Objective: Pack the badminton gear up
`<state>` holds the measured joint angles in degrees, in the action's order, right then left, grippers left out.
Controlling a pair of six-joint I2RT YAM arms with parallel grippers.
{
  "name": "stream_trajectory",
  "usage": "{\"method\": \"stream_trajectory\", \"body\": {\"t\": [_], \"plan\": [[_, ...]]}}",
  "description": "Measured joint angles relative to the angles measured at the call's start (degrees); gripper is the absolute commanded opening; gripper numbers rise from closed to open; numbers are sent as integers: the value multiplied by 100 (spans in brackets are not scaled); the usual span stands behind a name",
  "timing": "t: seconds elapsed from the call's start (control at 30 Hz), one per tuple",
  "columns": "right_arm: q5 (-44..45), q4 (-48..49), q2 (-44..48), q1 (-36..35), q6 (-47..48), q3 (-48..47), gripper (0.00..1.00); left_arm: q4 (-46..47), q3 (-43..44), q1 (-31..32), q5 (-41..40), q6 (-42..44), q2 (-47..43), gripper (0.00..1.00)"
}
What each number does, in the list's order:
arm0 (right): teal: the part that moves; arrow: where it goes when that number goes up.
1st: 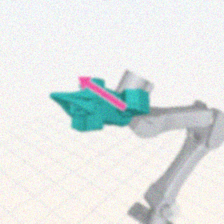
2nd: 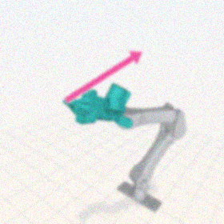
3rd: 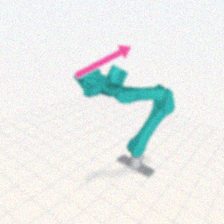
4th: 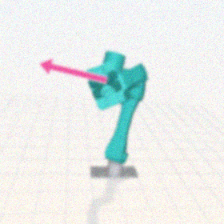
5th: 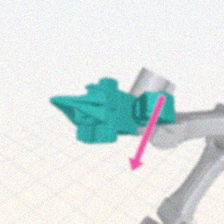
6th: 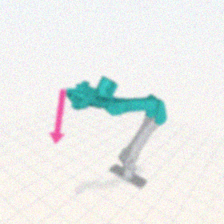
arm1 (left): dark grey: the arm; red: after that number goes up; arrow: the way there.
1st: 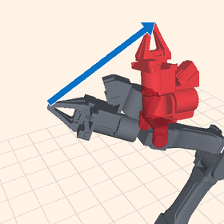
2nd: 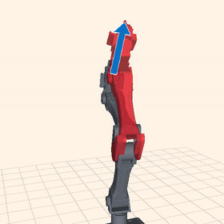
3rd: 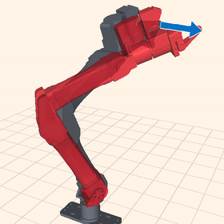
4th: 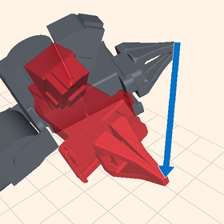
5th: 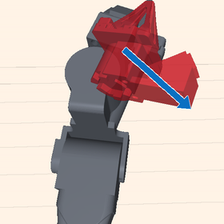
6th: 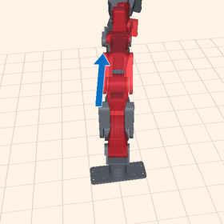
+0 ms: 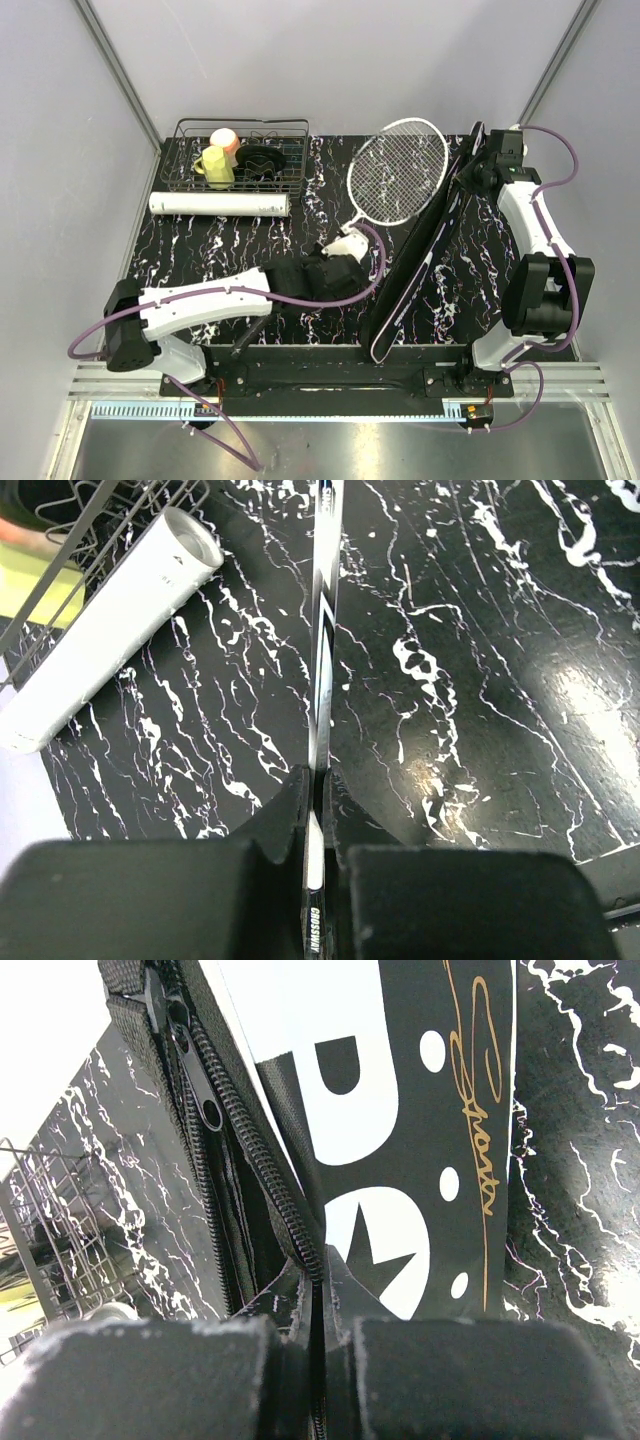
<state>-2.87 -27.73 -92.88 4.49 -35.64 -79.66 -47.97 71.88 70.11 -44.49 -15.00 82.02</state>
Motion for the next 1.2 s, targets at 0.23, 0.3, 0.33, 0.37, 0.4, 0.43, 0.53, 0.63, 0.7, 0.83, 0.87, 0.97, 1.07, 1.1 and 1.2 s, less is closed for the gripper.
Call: {"method": "stream_trajectory", "body": {"t": [0.23,0.3,0.33,0.37,0.4,0.43,0.53,0.63,0.7,0.83,0.87,0.97,1.07,1.1,1.2], "plan": [[28,2,0,0,-94,-15,0,-361,31,365,4,-210,518,0],[26,9,0,0,-144,-15,0,-481,92,393,52,-264,684,0],[24,17,2,0,-179,-11,0,-533,146,411,76,-286,780,0],[24,44,2,0,-212,7,0,-551,186,431,105,-289,835,0],[22,70,2,0,-251,24,0,-581,229,455,136,-297,887,0],[15,101,2,0,-293,44,0,-632,291,476,184,-306,929,0],[-28,223,33,2,-404,142,0,-780,518,522,278,-310,1078,0],[-114,363,118,15,-507,299,0,-977,844,533,323,-297,1394,0],[-142,431,188,20,-564,404,0,-1071,986,533,372,-271,1611,0],[-256,560,350,52,-621,625,0,-1290,1185,531,376,-221,2004,0],[-275,566,389,59,-625,664,0,-1335,1224,531,376,-201,2072,0],[-323,616,516,83,-640,785,0,-1486,1392,531,378,-133,2245,0],[-317,636,614,105,-601,815,0,-1609,1519,531,339,-114,2337,0],[-293,616,645,107,-566,815,0,-1633,1519,533,260,-133,2337,0],[-256,490,728,107,-450,811,0,-1622,1349,533,-72,-201,2304,0]]}}
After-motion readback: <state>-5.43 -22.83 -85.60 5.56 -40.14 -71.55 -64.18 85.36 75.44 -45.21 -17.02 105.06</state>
